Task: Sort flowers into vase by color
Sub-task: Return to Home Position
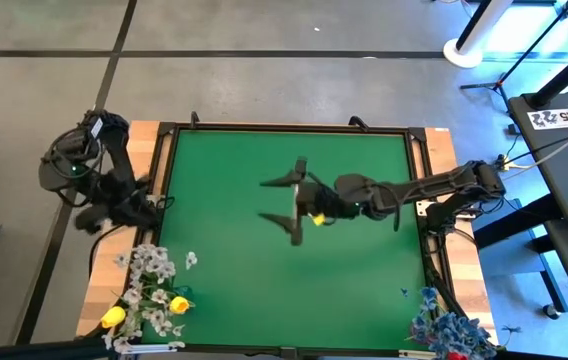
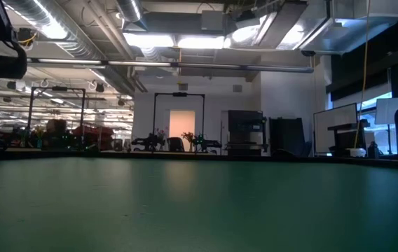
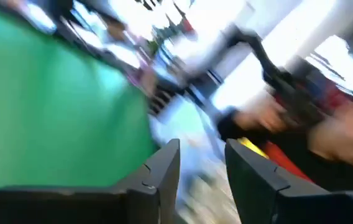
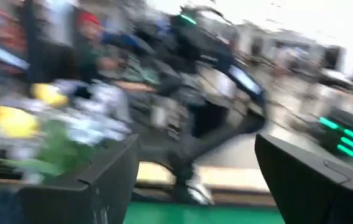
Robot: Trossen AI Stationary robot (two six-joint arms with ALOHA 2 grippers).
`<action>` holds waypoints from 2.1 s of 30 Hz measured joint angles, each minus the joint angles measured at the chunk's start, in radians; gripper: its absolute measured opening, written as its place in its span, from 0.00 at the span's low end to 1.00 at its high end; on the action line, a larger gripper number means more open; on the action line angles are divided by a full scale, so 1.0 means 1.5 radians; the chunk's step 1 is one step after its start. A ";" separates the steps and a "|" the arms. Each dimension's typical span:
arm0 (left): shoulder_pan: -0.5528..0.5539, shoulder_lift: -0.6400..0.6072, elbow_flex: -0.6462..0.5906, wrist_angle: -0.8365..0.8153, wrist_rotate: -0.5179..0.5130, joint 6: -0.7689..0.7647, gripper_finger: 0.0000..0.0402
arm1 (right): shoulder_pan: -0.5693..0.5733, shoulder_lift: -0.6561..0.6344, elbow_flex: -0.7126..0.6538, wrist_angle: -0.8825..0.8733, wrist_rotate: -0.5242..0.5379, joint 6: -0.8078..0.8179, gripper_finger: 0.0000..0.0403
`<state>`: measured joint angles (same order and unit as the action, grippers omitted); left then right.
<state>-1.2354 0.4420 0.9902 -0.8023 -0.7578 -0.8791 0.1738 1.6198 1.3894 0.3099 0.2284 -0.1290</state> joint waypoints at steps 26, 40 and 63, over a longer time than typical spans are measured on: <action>0.059 -0.059 -0.288 -0.109 -0.513 -0.267 0.00 | -0.089 -0.160 -0.252 0.127 -0.208 -0.014 0.72; 0.494 0.007 -0.418 0.284 -0.082 -0.044 0.00 | -0.288 -0.155 -0.470 0.274 -0.433 -0.075 0.44; 0.702 -0.052 -0.559 0.719 0.286 0.438 0.01 | -0.441 -0.571 -0.649 0.164 -0.489 0.158 0.02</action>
<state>-0.1825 0.3645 0.1512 0.2760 -0.3283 -0.2217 -0.4870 0.7631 0.4164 0.5554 -0.5052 0.1085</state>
